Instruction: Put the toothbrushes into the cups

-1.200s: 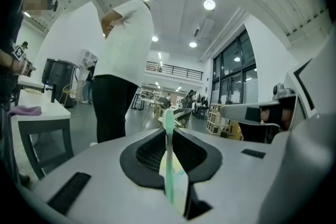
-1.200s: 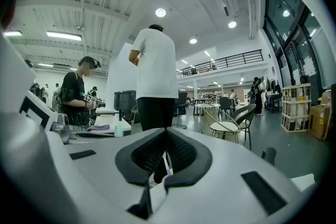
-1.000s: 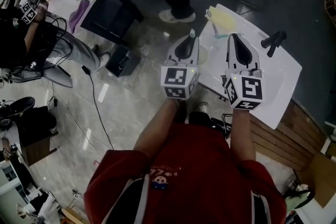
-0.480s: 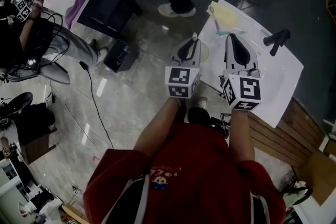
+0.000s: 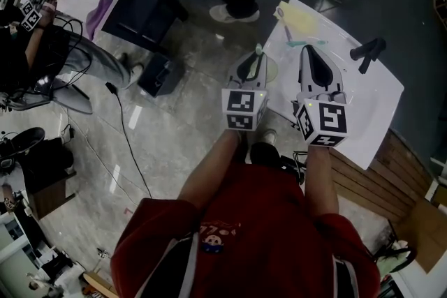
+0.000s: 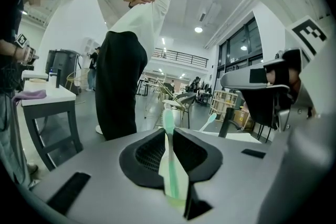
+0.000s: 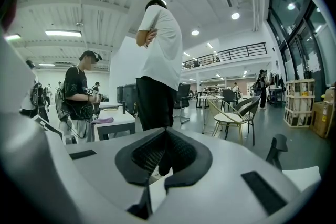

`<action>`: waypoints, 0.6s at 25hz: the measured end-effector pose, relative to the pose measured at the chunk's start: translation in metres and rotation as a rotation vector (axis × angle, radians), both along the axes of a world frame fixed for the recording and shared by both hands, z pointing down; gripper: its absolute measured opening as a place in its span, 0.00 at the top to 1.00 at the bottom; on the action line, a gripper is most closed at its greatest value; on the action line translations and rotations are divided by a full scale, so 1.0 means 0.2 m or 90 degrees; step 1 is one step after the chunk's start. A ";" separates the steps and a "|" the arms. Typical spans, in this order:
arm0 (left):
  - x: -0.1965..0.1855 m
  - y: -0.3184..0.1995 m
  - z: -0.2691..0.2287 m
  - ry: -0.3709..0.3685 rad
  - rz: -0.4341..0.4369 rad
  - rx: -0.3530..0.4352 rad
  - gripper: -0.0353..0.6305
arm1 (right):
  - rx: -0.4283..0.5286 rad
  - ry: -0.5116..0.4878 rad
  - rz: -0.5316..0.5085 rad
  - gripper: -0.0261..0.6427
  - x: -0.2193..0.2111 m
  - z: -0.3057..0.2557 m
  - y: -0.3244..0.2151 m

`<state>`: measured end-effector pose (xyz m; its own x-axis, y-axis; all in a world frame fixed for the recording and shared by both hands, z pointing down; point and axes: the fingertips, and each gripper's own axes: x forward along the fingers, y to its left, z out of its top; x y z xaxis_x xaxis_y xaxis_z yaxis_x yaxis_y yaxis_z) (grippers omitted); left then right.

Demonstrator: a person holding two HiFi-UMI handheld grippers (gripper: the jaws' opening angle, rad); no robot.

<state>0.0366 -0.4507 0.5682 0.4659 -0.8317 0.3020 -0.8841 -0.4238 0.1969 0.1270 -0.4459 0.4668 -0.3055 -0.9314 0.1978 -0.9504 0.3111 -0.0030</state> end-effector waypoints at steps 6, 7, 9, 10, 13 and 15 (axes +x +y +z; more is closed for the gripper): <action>0.00 0.01 0.02 -0.011 0.004 -0.011 0.85 | 0.003 -0.002 -0.002 0.92 -0.01 -0.01 0.01; 0.00 0.01 0.03 -0.013 0.003 -0.013 0.83 | 0.003 -0.002 -0.002 0.92 -0.01 -0.01 0.01; 0.00 0.01 0.03 -0.016 0.003 -0.015 0.78 | 0.004 -0.002 -0.002 0.92 0.00 -0.01 0.01; 0.01 0.01 0.03 -0.017 0.004 -0.016 0.77 | 0.004 -0.002 -0.002 0.92 0.00 -0.01 0.01; 0.01 0.01 0.03 -0.019 0.006 -0.017 0.75 | 0.005 -0.003 -0.001 0.92 0.00 -0.01 0.02; 0.01 0.01 0.03 -0.021 0.007 -0.015 0.75 | 0.006 -0.003 0.000 0.92 0.01 -0.02 0.01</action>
